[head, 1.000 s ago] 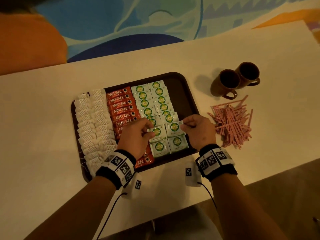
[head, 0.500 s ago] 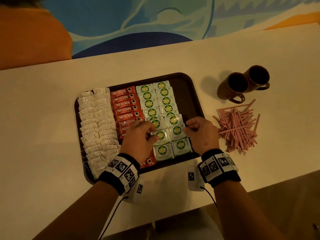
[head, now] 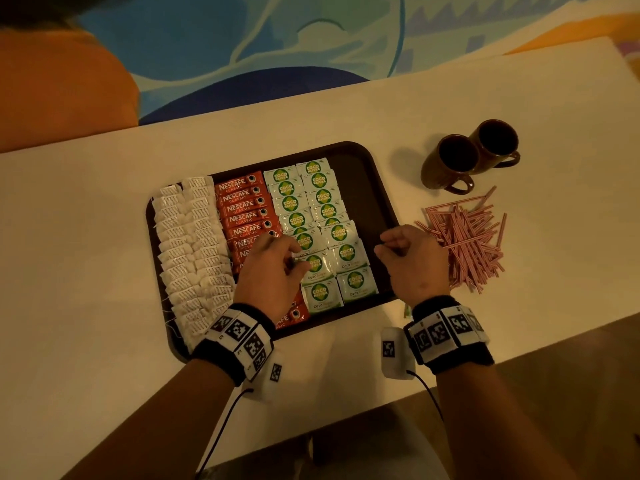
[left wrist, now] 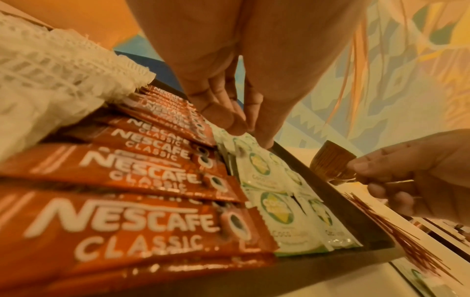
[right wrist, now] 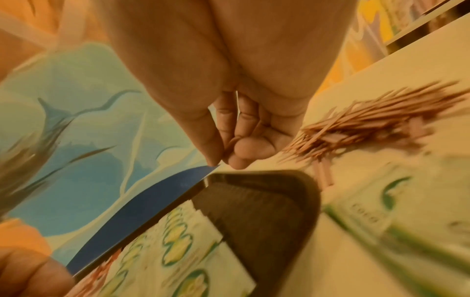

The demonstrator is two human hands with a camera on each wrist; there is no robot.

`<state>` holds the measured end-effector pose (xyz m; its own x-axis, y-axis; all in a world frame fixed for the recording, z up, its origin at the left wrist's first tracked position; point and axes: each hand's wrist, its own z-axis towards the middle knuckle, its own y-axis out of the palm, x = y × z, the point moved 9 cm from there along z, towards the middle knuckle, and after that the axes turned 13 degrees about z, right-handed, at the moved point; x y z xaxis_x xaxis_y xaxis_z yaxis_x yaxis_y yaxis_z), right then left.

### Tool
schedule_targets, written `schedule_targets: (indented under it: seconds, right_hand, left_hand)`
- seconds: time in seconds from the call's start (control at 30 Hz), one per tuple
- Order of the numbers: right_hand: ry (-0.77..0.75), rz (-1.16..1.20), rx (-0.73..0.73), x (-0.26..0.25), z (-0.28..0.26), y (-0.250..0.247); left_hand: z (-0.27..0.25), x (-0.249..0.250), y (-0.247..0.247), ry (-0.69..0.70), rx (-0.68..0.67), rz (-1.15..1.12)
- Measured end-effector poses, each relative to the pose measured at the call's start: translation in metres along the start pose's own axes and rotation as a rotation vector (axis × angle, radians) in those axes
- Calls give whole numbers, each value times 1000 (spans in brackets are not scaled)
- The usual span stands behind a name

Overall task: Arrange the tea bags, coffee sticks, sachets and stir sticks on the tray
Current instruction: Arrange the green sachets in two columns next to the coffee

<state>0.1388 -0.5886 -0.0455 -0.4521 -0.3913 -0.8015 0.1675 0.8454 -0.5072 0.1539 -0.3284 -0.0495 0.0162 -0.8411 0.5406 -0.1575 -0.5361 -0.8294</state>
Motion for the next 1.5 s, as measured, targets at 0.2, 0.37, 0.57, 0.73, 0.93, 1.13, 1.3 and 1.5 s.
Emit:
schedule_targets:
  seconds: [0.2,0.37,0.57,0.73,0.93,1.13,1.3,1.5]
  right_hand:
    - [68,67,219,27,-24,-69]
    - [172,7,309,70,-50,-103]
    - [336,52,278,118,-80,-94]
    - [326,-36,282,124,-90,-77]
    - [325,-19,263,129,-92,-70]
    - [350,10,286,135,-100,-79]
    - [330,96,326,135,-100,-83]
    - [244,255,355,123,-101,-95]
  left_hand:
    - [-4,23,1,75,-9,10]
    - [-9,67,18,220,-97,31]
    - [-24,131,67,482,-256,171]
    - [-36,174,103,648,-288,354]
    - [-40,192,130,737,-302,606]
    - [-45,198,140,747,-314,662]
    - [-44,199,145,716,-377,637]
    - [-37,187,126,566,-431,278]
